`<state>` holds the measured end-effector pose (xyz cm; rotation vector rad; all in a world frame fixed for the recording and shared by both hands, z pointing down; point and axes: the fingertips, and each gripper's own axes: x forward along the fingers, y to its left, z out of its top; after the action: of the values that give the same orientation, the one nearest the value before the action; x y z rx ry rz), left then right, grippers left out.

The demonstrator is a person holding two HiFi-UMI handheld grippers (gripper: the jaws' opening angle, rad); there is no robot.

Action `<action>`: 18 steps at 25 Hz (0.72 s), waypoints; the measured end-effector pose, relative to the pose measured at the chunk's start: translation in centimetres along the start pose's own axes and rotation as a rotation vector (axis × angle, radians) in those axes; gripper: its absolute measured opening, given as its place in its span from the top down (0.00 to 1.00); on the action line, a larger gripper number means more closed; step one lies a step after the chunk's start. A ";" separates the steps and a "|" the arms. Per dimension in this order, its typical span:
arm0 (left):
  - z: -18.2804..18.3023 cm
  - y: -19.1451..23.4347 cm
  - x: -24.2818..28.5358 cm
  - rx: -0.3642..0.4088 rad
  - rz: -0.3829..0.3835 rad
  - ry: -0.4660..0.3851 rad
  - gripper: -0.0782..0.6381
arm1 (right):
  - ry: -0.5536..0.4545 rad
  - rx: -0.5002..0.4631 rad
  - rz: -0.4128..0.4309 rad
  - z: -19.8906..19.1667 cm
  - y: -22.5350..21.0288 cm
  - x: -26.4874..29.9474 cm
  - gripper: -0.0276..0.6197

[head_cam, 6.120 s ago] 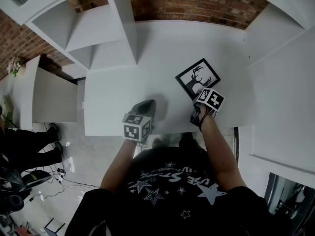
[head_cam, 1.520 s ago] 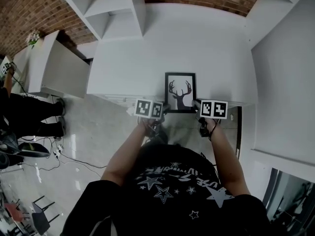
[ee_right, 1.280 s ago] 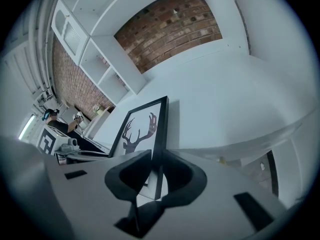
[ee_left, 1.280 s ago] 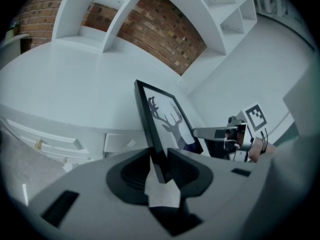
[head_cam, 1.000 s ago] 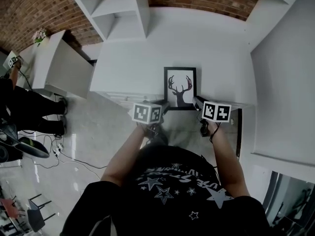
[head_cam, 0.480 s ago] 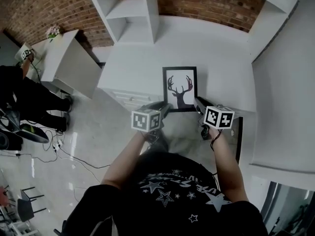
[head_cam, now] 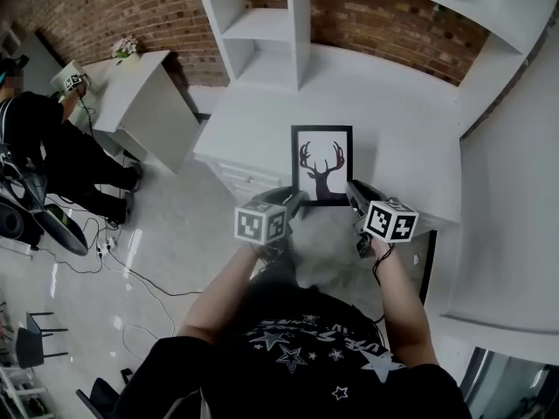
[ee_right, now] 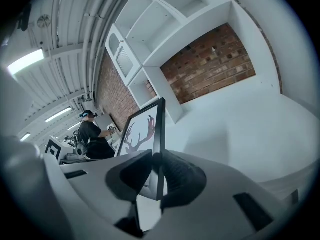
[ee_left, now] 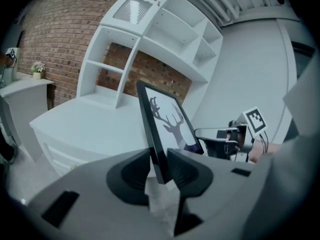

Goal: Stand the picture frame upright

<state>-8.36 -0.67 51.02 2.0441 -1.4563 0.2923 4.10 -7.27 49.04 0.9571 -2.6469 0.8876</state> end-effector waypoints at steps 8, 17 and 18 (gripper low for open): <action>1.6 4.0 0.7 0.004 0.024 -0.040 0.73 | -0.005 -0.022 0.032 1.6 1.0 4.1 0.84; 7.7 10.0 2.9 0.023 0.004 -0.064 0.73 | -0.027 -0.036 0.024 5.7 1.2 11.4 0.84; 8.3 10.7 3.3 0.025 0.002 -0.064 0.73 | -0.032 -0.036 0.023 6.3 1.1 12.2 0.84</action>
<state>-18.29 -10.43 49.79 2.0892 -1.4997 0.2490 -5.92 -16.67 47.90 0.9424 -2.6958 0.8335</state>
